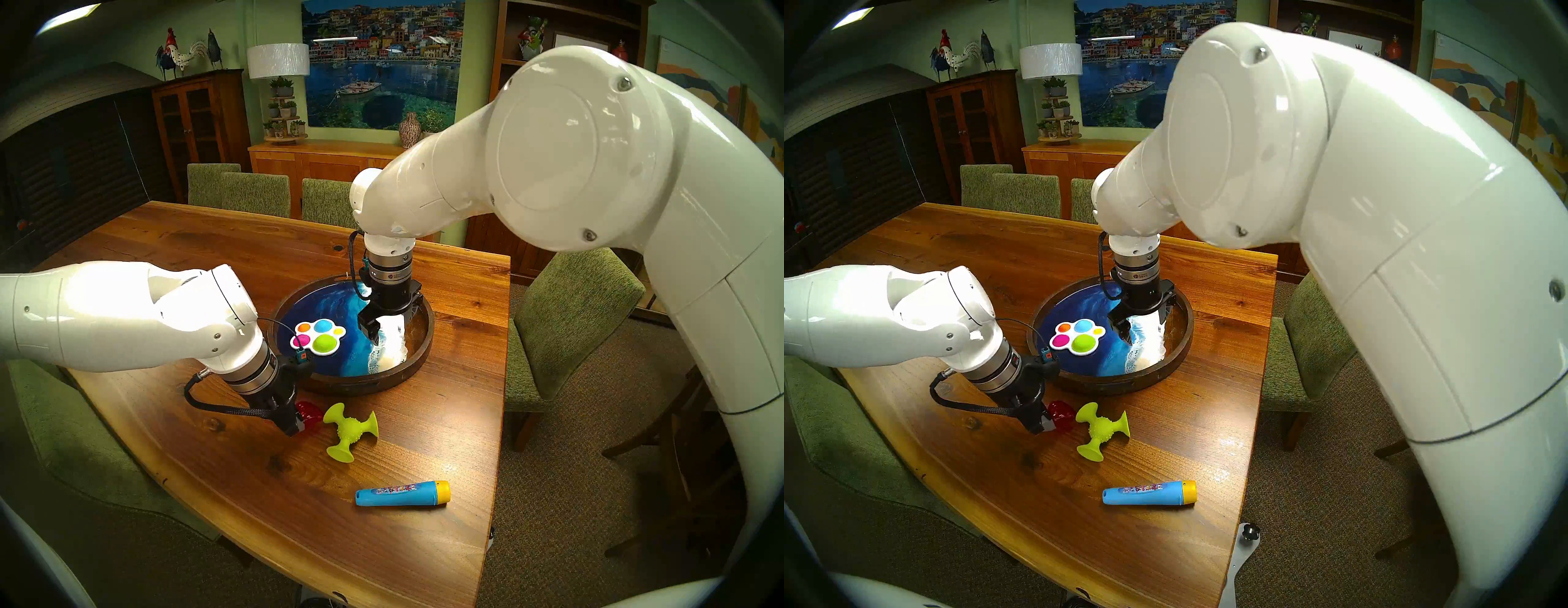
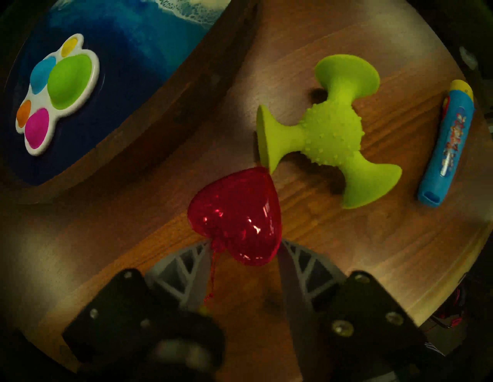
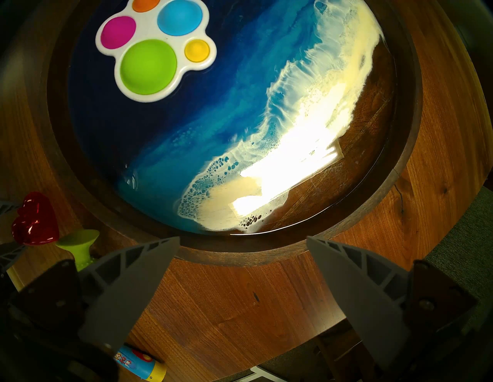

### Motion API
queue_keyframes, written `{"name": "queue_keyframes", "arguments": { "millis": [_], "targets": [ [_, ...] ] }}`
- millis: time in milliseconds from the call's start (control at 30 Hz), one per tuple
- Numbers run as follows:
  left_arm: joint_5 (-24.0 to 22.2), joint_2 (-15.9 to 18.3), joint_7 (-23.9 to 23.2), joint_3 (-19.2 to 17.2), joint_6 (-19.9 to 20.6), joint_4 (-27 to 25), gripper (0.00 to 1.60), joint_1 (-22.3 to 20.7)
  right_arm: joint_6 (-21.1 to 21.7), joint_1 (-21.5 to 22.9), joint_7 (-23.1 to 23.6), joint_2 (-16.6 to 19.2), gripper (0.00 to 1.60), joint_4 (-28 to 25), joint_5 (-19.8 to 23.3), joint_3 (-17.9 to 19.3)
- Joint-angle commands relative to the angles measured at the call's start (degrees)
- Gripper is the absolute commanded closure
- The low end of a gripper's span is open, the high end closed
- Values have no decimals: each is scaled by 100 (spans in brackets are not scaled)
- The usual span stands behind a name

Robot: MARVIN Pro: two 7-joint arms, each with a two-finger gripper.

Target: Put toys in center tray

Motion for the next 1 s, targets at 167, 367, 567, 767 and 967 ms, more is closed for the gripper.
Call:
{"name": "queue_keyframes", "arguments": {
  "millis": [167, 367, 567, 767, 967],
  "targets": [
    [303, 546, -531, -370, 39, -168, 97, -813, -5, 180, 5, 33, 0, 101, -1, 3],
    [320, -63, -597, -455, 39, 514, 99, -681, -5, 180, 5, 33, 0, 101, -1, 4],
    [374, -464, -629, -591, 3, 977, 98, -362, -5, 181, 6, 33, 0, 101, -1, 4],
    [372, -808, -763, -507, 39, 1156, 90, -285, -5, 184, 10, 34, 0, 102, -4, 5],
    [502, -695, -937, -413, 39, 1029, 80, -337, -5, 185, 14, 34, 0, 103, -7, 6]
  ]
}}
